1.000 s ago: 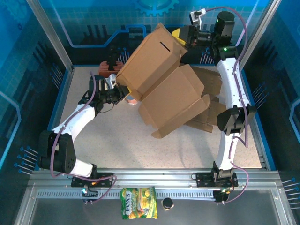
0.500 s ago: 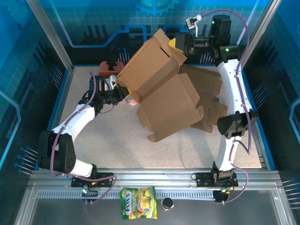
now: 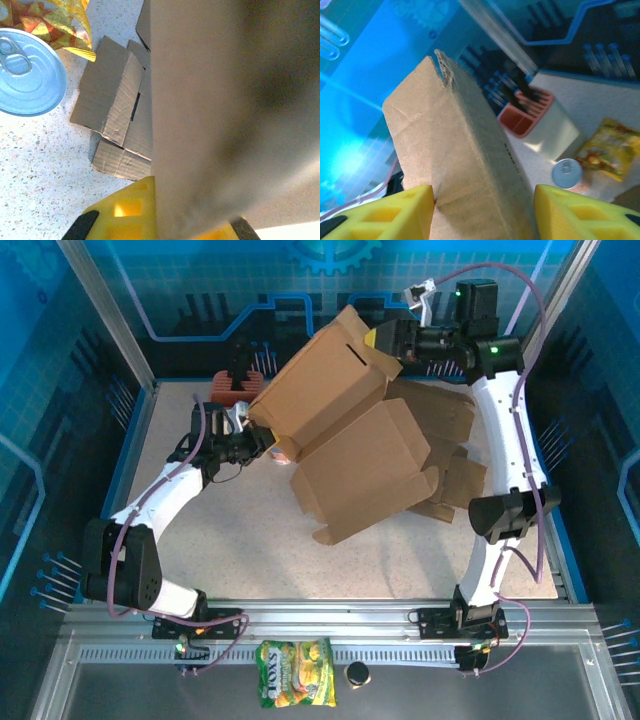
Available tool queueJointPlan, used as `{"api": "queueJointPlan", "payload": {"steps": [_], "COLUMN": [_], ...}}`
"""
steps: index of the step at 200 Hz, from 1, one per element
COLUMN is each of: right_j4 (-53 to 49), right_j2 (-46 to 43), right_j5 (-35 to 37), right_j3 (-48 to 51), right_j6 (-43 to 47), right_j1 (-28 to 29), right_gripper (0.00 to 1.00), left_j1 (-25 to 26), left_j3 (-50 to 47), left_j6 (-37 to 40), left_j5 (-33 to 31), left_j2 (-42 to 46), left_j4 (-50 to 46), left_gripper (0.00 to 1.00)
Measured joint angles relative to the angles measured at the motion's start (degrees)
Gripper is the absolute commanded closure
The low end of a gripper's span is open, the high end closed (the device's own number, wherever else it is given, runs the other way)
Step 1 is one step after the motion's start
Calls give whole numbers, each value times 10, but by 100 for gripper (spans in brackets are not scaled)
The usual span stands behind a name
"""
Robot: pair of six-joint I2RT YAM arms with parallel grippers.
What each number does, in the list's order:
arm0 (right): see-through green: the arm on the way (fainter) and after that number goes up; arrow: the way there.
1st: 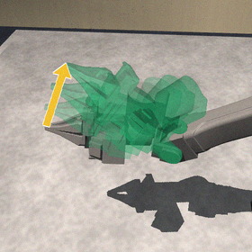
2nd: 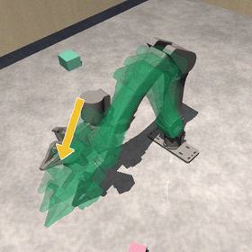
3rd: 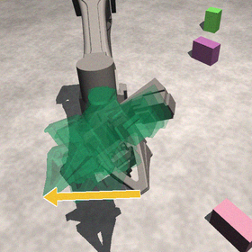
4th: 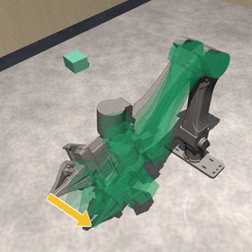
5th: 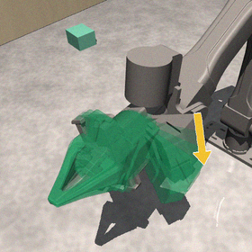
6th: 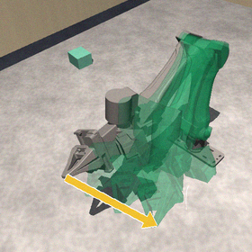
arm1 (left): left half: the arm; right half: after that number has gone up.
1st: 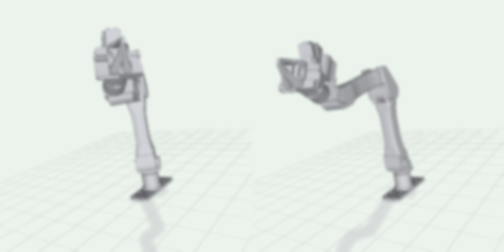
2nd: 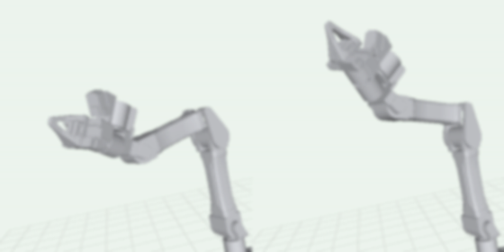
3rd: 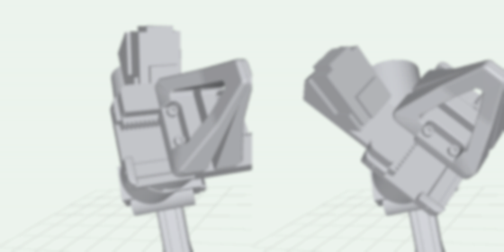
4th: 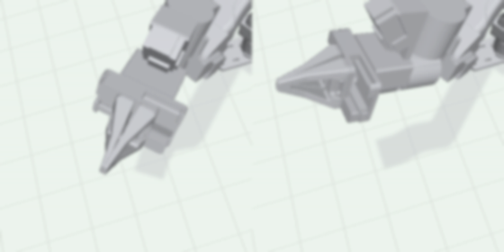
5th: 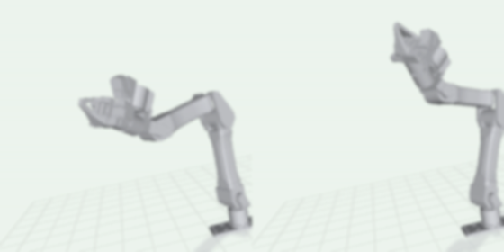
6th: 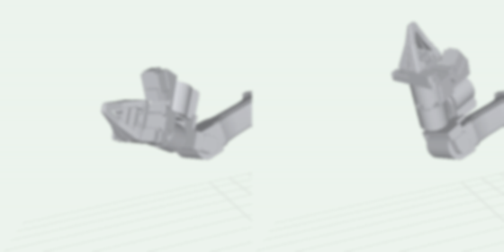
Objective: Fold the paper box
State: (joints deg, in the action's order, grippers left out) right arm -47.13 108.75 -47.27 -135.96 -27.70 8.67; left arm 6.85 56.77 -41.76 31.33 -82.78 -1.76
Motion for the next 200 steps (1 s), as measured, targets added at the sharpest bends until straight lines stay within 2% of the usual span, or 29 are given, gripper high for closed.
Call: {"api": "queueJointPlan", "payload": {"steps": [24,45,62,84,109,162,200], "right_j4": [15,46,74,106,128,97,54], "right_j2": [-42,-117,-183,-216,-184,-8,21], "right_j5": [104,215,298,359,390,443,490], "right_j3": [35,115,177,186,137,-35,-52], "right_j6": [-38,-83,-121,-161,-232,-358,-416], "right_j1": [-9,6,53,126,162,202,227], "right_gripper": [40,43,46,46,41,39,36], "left_j1": [0,0,0,0,0,0,0], "left_j3": [0,0,0,0,0,0,0], "left_j6": [1,2,2,2,4,14,14], "left_j5": [-5,-19,-27,-35,-41,-57,-65], "left_j2": [0,1,2,5,7,15,26], "left_j4": [-2,-5,-7,-7,-9,-10,-10], "left_gripper": [100,100,100,100,100,100,100]}}
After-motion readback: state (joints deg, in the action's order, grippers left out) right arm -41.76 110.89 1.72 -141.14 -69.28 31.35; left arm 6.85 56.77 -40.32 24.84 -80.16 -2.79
